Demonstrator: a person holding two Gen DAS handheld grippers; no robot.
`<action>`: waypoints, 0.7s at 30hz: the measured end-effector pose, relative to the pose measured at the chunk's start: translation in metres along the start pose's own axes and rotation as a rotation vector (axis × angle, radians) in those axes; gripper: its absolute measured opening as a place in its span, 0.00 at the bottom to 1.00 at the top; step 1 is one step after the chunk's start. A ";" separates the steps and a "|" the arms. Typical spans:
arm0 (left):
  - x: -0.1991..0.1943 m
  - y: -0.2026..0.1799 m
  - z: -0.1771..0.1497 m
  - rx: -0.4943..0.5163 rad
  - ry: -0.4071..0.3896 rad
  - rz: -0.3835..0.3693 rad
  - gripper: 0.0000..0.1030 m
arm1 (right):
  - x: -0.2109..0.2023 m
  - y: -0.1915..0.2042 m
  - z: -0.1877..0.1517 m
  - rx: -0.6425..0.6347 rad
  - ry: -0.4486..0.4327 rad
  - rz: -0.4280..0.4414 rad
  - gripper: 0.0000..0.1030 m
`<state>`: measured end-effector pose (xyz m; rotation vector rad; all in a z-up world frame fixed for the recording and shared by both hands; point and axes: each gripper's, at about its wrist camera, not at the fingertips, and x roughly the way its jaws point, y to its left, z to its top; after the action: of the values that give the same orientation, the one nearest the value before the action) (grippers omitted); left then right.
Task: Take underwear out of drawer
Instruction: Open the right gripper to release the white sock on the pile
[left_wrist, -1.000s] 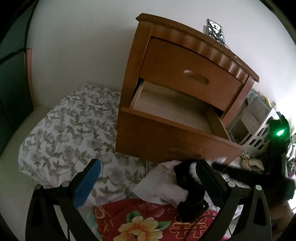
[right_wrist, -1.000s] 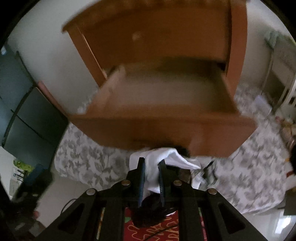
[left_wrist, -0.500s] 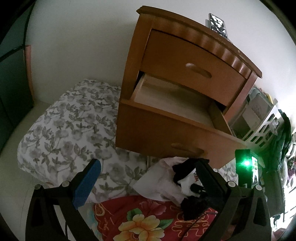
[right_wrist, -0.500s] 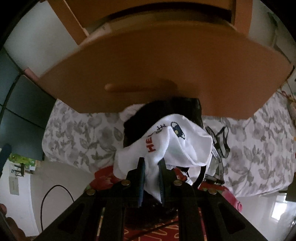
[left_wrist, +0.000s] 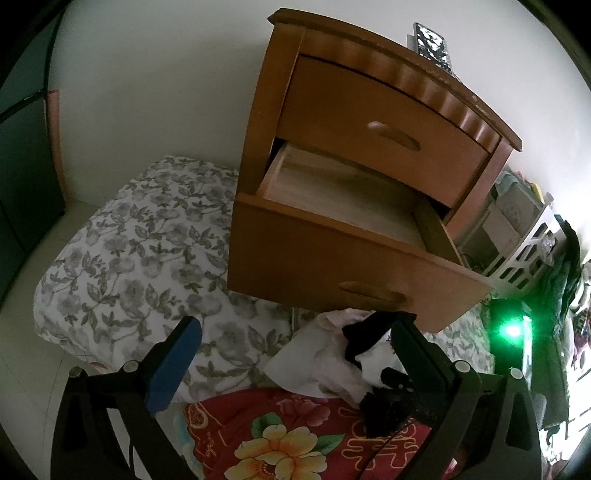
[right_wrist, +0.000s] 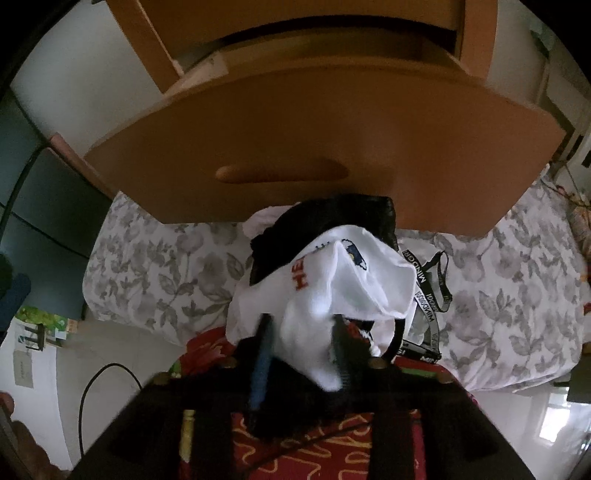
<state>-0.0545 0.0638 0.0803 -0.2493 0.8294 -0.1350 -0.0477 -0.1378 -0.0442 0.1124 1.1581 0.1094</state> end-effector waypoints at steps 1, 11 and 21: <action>-0.001 0.000 0.000 0.000 -0.001 -0.001 0.99 | -0.004 0.001 -0.001 -0.005 -0.010 -0.001 0.48; -0.011 -0.011 0.001 0.030 -0.024 -0.013 0.99 | -0.063 -0.006 -0.014 -0.032 -0.176 -0.093 0.70; -0.015 -0.018 0.003 0.060 -0.062 0.010 0.99 | -0.119 -0.010 -0.010 -0.037 -0.374 -0.180 0.88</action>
<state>-0.0625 0.0504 0.0979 -0.1922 0.7642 -0.1416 -0.1043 -0.1648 0.0583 -0.0054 0.7882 -0.0484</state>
